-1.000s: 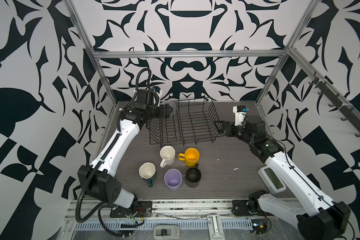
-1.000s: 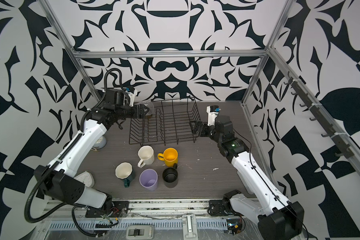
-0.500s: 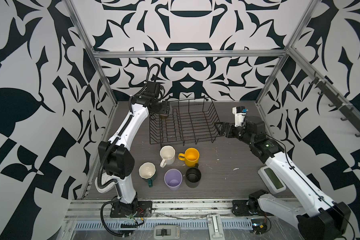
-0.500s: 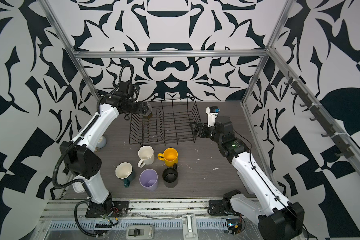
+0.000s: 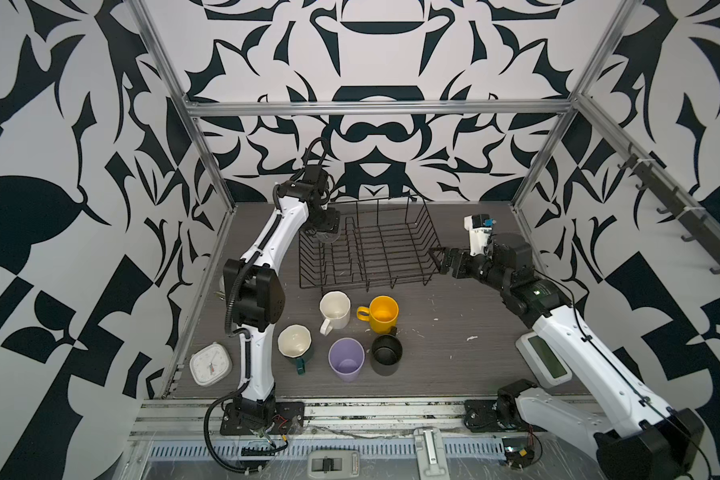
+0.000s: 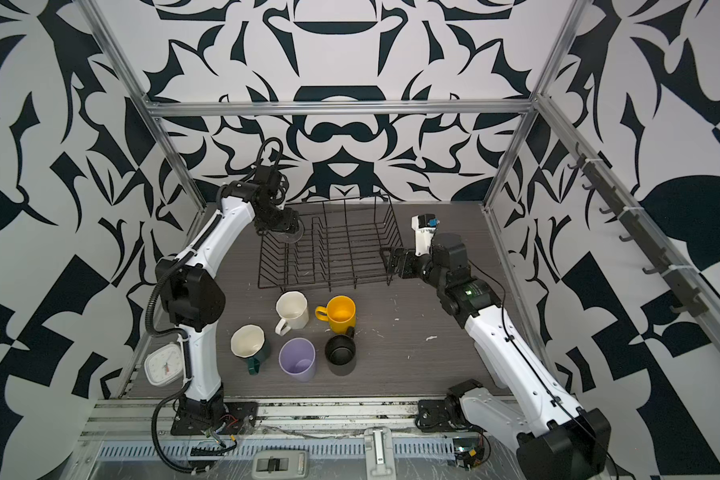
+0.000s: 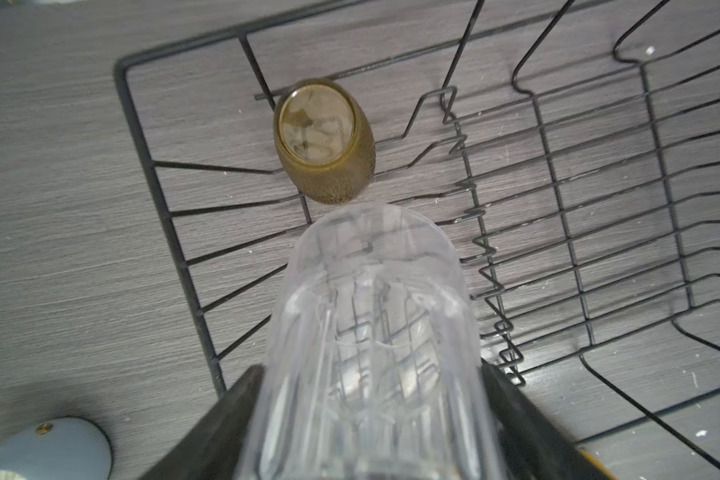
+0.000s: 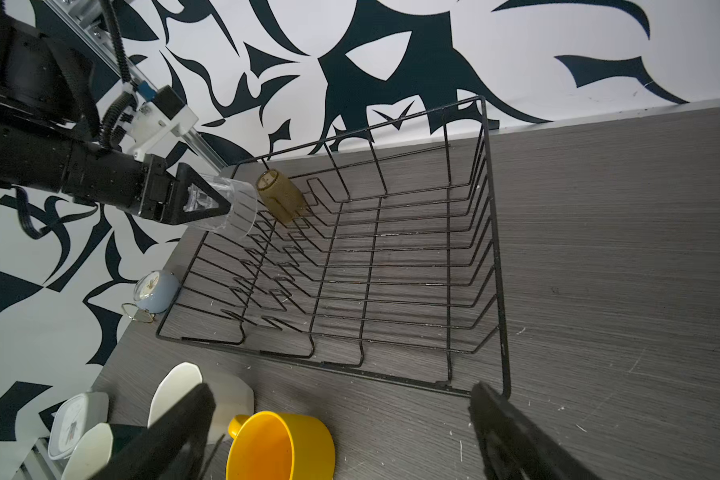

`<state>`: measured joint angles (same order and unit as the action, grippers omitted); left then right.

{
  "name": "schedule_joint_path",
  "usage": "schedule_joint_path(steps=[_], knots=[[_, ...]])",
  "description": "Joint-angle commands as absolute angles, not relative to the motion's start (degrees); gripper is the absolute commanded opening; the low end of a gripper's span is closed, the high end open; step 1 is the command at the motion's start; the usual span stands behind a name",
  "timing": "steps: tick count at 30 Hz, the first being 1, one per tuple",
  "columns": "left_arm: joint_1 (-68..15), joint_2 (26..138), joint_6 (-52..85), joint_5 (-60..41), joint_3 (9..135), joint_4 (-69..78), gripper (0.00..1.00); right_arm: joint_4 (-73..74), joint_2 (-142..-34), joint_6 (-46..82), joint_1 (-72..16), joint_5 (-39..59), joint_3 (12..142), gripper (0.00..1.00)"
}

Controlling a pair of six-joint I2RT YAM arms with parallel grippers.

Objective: Load the cups into the dish rack
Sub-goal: 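Lower the clear cup upside down into the rack beside the amber glass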

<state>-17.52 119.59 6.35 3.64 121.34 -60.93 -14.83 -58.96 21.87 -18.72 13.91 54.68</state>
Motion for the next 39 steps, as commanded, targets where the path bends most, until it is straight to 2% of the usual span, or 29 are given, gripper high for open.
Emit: schedule_joint_path(steps=[1, 31, 39], knots=[[-17.2, 121.0, 5.5, 3.8, 124.5, -65.8, 0.0, -13.8, -58.9, 20.9, -18.4, 14.8, 55.2, 0.98], [-15.7, 131.7, 5.5, 3.4, 129.7, -67.9, 0.0, -13.7, -57.9, 21.5, -18.3, 16.0, 53.5, 0.98], [-15.4, 131.3, 6.0, 3.8, 129.4, -67.7, 0.0, -13.4, -58.3, 22.0, -18.3, 16.5, 53.4, 0.98]])
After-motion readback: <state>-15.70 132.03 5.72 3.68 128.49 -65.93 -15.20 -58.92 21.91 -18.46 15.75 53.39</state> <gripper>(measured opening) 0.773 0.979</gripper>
